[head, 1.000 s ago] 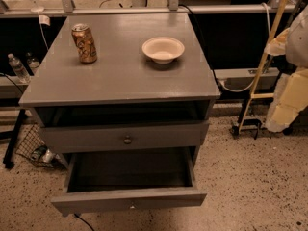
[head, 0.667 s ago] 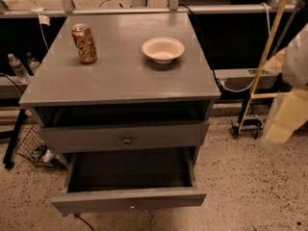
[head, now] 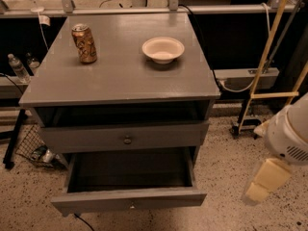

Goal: Close middle drawer

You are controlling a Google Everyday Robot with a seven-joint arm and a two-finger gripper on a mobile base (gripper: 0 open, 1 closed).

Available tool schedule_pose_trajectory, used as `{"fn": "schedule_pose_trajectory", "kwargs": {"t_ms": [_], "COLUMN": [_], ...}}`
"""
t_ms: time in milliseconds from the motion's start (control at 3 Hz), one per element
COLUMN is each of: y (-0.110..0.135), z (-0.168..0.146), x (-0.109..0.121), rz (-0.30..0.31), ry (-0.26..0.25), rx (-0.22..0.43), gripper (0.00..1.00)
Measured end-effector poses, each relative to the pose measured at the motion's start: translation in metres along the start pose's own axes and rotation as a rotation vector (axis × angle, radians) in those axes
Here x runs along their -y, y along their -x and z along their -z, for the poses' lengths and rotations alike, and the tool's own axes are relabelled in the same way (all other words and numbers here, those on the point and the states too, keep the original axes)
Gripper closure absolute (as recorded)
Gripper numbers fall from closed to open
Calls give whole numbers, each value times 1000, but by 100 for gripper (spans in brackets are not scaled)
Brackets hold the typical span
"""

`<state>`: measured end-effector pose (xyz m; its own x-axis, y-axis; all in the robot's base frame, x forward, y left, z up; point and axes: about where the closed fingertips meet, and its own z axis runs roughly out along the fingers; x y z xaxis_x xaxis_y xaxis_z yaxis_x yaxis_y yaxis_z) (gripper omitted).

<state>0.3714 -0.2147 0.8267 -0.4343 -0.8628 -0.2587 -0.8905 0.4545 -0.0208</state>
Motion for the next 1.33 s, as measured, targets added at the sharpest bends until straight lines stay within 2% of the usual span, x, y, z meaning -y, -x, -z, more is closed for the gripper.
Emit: {"fn": "schedule_pose_trajectory", "kwargs": {"t_ms": [333, 667, 1000, 1333], "y": [-16, -16, -22, -33], "z": [-71, -71, -107, -167], "x": [-24, -24, -28, -33], "rz": [-67, -67, -99, -140], "ry": [112, 112, 177, 266], "rx": [-8, -8, 21, 68], "gripper": [0, 0, 0, 0]}}
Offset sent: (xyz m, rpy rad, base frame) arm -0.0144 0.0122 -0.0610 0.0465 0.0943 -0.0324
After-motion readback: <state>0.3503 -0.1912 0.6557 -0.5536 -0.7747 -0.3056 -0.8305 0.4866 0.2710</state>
